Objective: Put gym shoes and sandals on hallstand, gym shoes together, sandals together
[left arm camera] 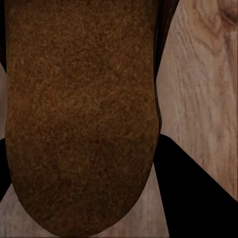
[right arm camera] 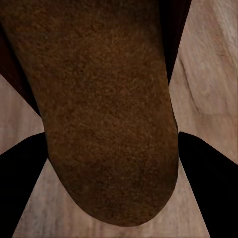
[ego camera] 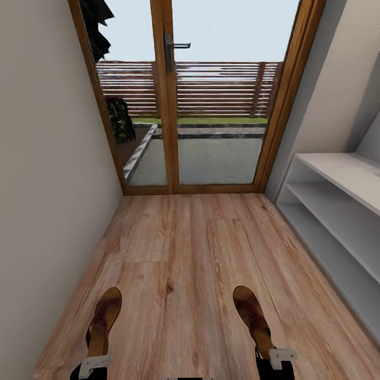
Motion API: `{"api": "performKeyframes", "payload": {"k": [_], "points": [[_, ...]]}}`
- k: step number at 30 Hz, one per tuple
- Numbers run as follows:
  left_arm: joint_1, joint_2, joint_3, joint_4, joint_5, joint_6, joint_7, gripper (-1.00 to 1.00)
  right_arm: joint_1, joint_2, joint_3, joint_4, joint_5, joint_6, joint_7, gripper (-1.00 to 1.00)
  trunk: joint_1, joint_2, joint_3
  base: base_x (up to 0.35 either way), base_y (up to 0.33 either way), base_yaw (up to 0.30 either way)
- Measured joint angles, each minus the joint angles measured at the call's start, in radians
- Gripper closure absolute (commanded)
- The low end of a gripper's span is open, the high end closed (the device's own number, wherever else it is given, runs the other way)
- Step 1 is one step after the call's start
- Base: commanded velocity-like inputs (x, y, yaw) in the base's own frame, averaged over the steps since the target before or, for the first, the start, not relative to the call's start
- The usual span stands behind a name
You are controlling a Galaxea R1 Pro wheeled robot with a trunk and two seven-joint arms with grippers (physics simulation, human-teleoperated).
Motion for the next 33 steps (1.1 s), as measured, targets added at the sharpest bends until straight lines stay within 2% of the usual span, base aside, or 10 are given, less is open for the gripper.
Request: {"api": "performKeyframes", "payload": {"k": [33], "points": [[0.0, 0.0, 0.0, 0.0, 0.0, 0.0, 0.0, 1.0, 0.0, 0.0, 0.0, 0.0, 0.0, 0.0, 0.0, 1.0, 0.0, 0.0, 0.0, 0.332, 0.127, -0.255]]}}
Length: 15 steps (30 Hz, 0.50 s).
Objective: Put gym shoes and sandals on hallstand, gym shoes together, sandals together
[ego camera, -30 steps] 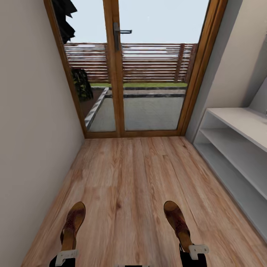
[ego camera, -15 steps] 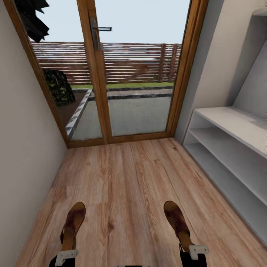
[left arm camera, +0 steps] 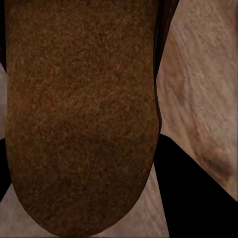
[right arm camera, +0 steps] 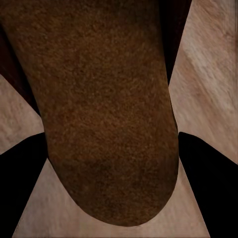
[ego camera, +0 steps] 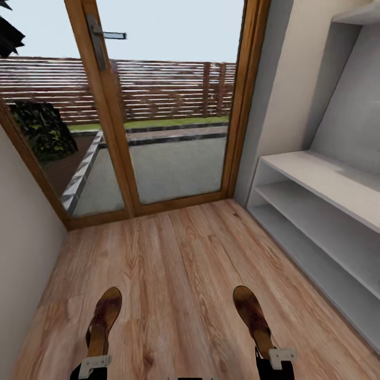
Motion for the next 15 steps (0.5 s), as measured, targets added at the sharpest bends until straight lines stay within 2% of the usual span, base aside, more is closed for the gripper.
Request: {"api": "performKeyframes", "payload": {"k": [15], "points": [[0.0, 0.0, 0.0, 0.0, 0.0, 0.0, 0.0, 1.0, -0.001, 0.0, 0.0, 0.0, 0.0, 0.0, 0.0, 1.0, 0.0, 0.0, 0.0, 0.323, 0.133, -0.263]]}}
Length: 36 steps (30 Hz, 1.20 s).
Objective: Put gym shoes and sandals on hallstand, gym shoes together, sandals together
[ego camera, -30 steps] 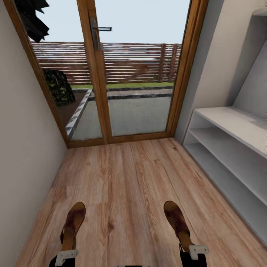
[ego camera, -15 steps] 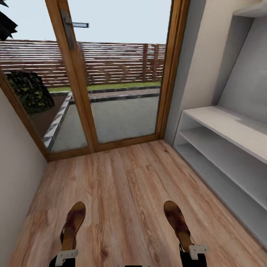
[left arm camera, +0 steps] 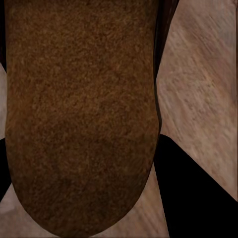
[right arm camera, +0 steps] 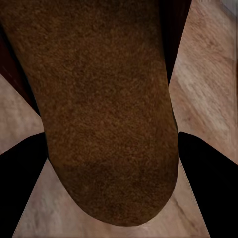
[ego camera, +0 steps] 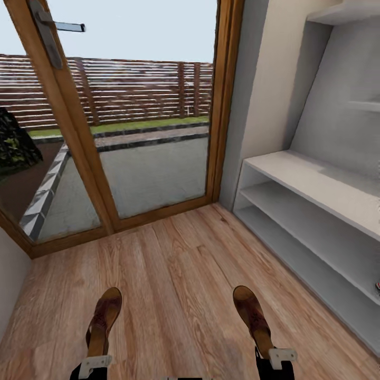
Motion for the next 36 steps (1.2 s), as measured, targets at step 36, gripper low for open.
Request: {"api": "performKeyframes", "payload": {"k": [36], "points": [[0.0, 0.001, 0.0, 0.001, 0.0, 0.0, 0.0, 1.0, 0.0, 0.0, 0.0, 0.0, 0.0, 0.001, 0.001, 1.0, 0.0, 0.0, 0.0, 0.319, 0.142, -0.263]]}}
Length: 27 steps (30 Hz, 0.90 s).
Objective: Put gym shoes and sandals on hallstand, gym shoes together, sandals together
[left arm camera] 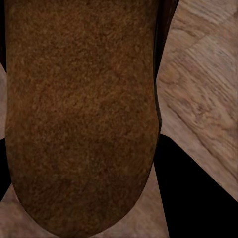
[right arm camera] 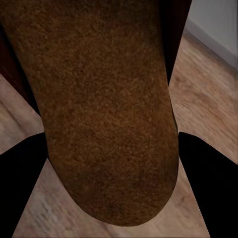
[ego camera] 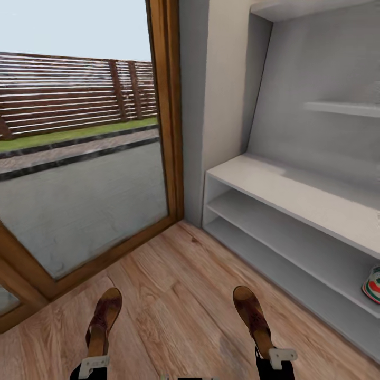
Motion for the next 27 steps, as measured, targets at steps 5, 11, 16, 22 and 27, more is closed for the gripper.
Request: {"api": "performKeyframes", "payload": {"k": [5, 11, 16, 22, 27], "points": [[0.0, 0.0, 0.0, 0.0, 0.0, 0.0, 0.0, 1.0, 0.0, 0.0, 0.0, 0.0, 0.0, 0.0, 0.0, 1.0, 0.0, 0.0, 0.0, 0.195, 0.256, -0.263], [0.0, 0.001, 0.0, 0.0, 0.0, 0.0, 0.0, 1.0, 0.0, 0.0, 0.0, 0.0, 0.0, 0.001, 0.0, 1.0, 0.0, 0.0, 0.0, 0.167, 0.284, -0.263], [0.0, 0.0, 0.0, 0.0, 0.0, 0.0, 0.0, 1.0, 0.0, 0.0, 0.0, 0.0, 0.0, 0.0, 0.0, 1.0, 0.0, 0.0, 0.0, 0.17, 0.287, -0.263], [0.0, 0.0, 0.0, 0.0, 0.0, 0.0, -0.001, 1.0, 0.0, 0.0, 0.0, 0.0, 0.0, 0.0, 0.0, 1.0, 0.0, 0.0, 0.0, 0.173, 0.288, -0.263], [0.001, 0.001, 0.0, 0.0, 0.0, -0.001, -0.001, 1.0, 0.0, 0.0, 0.0, 0.0, 0.0, 0.0, 0.0, 1.0, 0.0, 0.0, 0.0, 0.175, 0.288, -0.263]]}}
